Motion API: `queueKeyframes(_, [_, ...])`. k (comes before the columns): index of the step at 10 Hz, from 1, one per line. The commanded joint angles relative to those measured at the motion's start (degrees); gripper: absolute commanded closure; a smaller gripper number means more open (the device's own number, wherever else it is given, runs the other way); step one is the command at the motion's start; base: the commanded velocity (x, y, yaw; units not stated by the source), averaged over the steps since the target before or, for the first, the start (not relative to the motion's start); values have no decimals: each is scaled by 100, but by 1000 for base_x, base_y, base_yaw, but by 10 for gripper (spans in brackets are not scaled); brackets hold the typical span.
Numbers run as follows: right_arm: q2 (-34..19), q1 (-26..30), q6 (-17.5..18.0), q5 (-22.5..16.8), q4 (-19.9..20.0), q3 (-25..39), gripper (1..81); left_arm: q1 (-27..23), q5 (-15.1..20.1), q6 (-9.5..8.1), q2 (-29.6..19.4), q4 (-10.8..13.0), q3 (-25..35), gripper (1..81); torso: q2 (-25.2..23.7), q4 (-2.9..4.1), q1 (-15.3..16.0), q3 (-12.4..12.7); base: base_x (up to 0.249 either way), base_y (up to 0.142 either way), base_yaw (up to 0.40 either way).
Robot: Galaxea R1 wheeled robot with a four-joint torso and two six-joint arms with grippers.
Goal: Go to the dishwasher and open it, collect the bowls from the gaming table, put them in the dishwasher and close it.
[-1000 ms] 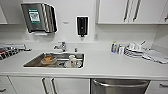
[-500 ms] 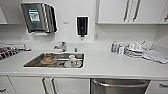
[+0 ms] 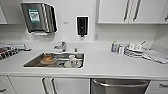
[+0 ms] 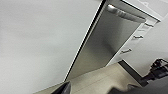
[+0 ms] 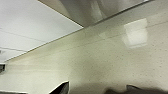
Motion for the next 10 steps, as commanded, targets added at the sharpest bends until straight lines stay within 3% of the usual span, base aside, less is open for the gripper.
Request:
queueKeyframes(1, [-841, 1415, 1094, -905, 59, 848, 10, -544, 90, -13, -187, 83, 223, 10, 0, 0, 0, 0, 0, 0, 0])
queueKeyframes(5, [-1976, 2374, 1500, -1346, 67, 1984, 10, -517, 187, -22, -46, 83, 135, 10, 2, 0, 0, -2, 0, 0, 0])
queueKeyframes(6, [-2143, 2576, 1544, -1355, 67, 2168, 10, -509, 178, -13, -2, 109, 127, 10, 2, 0, 0, -2, 0, 0, 0])
queueKeyframes(10, [-2530, 3586, 1914, -2040, 138, 2810, 10, -517, 143, -13, 16, 92, 100, 10, 2, 0, 2, -5, 0, 0, 0])
